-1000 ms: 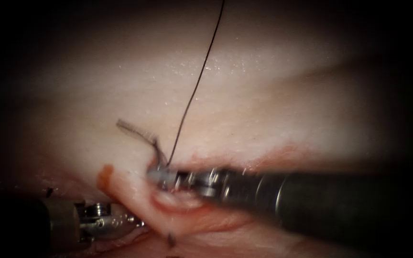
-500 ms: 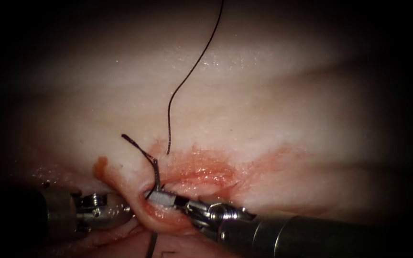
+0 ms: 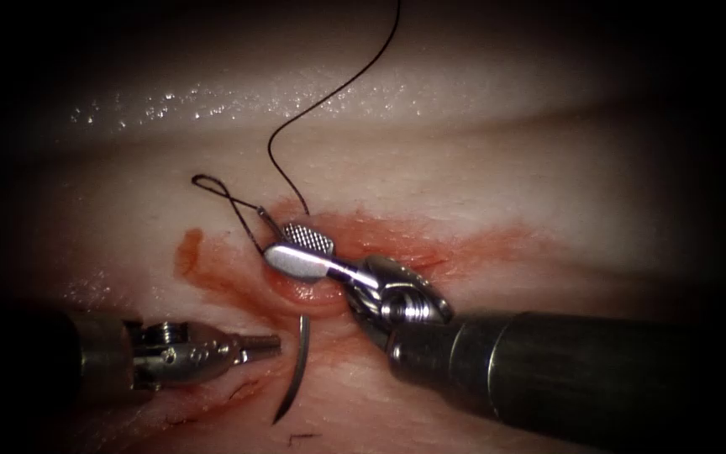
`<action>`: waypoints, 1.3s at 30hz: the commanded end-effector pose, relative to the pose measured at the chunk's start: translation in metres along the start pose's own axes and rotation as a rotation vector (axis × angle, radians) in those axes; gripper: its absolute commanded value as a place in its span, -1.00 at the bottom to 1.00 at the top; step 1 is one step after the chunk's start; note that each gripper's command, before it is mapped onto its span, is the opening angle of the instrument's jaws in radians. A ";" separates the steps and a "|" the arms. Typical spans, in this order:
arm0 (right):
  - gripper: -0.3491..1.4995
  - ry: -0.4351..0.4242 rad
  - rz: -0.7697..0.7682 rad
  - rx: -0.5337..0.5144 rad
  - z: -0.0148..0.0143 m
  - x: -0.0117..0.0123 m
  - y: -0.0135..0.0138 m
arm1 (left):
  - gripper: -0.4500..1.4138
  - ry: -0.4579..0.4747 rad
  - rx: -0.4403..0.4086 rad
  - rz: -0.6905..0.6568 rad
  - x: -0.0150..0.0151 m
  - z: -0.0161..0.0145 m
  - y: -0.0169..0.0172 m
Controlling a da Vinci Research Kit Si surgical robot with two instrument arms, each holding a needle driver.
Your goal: Wound Closure
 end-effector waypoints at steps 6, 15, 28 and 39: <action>0.34 -0.059 -0.068 -0.001 0.0013 0.0039 0.0026 | -0.48 0.124 -0.024 0.095 0.0010 -0.0003 -0.0001; 0.33 -0.109 -0.117 -0.008 0.0001 0.0070 0.0060 | 0.14 0.383 0.030 0.239 0.0038 -0.0022 -0.0016; 0.16 -0.077 -0.135 -0.029 -0.0018 0.0055 0.0088 | 0.30 0.467 0.007 0.335 0.0043 0.0003 -0.0005; -0.13 -0.073 -0.119 -0.035 -0.0022 0.0037 0.0092 | 0.10 0.534 0.111 0.273 0.0048 0.0021 -0.0014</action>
